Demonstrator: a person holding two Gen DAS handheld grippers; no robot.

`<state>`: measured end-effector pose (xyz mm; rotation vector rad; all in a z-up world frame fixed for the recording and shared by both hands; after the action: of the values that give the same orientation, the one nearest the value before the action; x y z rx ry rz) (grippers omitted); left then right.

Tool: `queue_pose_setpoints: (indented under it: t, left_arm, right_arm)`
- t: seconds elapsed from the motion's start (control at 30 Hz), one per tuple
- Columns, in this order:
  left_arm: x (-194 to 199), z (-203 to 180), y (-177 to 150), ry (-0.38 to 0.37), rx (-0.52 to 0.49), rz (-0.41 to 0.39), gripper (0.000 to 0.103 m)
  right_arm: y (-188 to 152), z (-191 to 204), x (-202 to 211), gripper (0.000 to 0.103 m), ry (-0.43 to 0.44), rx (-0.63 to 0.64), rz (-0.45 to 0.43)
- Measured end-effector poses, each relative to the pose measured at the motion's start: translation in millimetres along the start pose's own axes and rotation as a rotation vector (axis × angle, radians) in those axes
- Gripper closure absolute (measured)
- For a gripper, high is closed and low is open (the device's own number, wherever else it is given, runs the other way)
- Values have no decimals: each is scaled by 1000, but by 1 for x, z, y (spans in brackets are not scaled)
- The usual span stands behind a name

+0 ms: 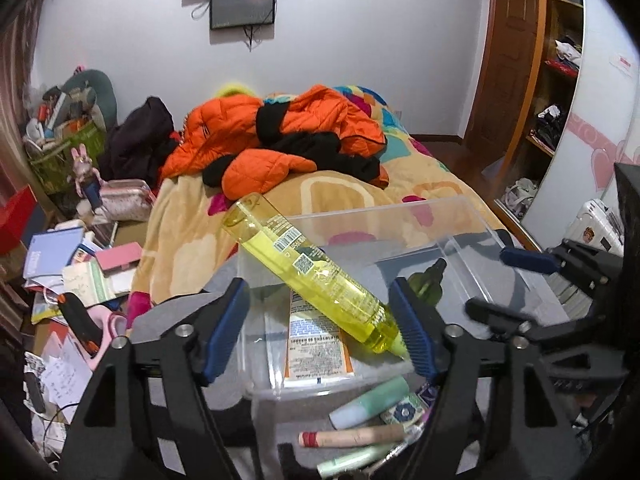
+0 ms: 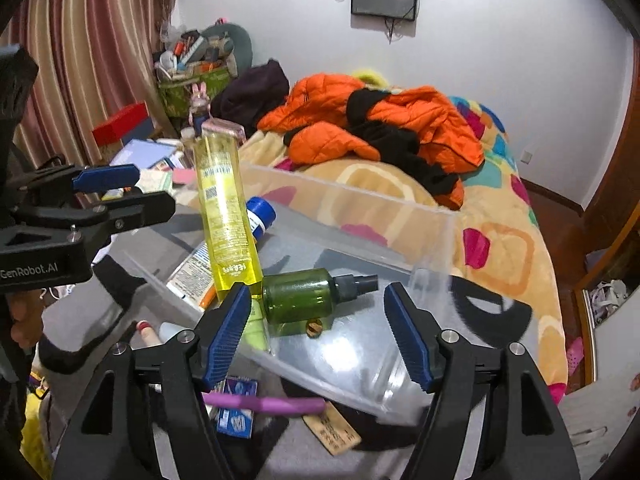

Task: Organize objects
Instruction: 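Open both grippers to release the bottles and withdraw from the box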

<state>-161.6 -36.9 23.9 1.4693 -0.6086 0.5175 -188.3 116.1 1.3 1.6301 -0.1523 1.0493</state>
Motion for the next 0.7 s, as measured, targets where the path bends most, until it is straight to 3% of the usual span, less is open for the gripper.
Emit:
queue_pose_setpoints:
  t: [0.27, 0.7]
  left_arm:
    - [21, -9, -26, -3, -37, 6, 22]
    - [13, -5, -111, -39, -11, 172, 22]
  right_arm:
    - [-28, -19, 25, 38, -14, -18, -9]
    - [-88, -30, -6, 38, 14, -18, 149]
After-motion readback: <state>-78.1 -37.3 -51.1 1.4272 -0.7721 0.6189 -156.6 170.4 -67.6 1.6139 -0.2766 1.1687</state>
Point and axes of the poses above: each gripper's, at about its wrist camera, not at the fingertips, and x roughly against the way its jaws point, z to its left, y to its top, the point moved 3 cm from there along -x, roughly the way its jaws point, and after that the axes turned 3 degrees about -x, right-handed, at the moved point
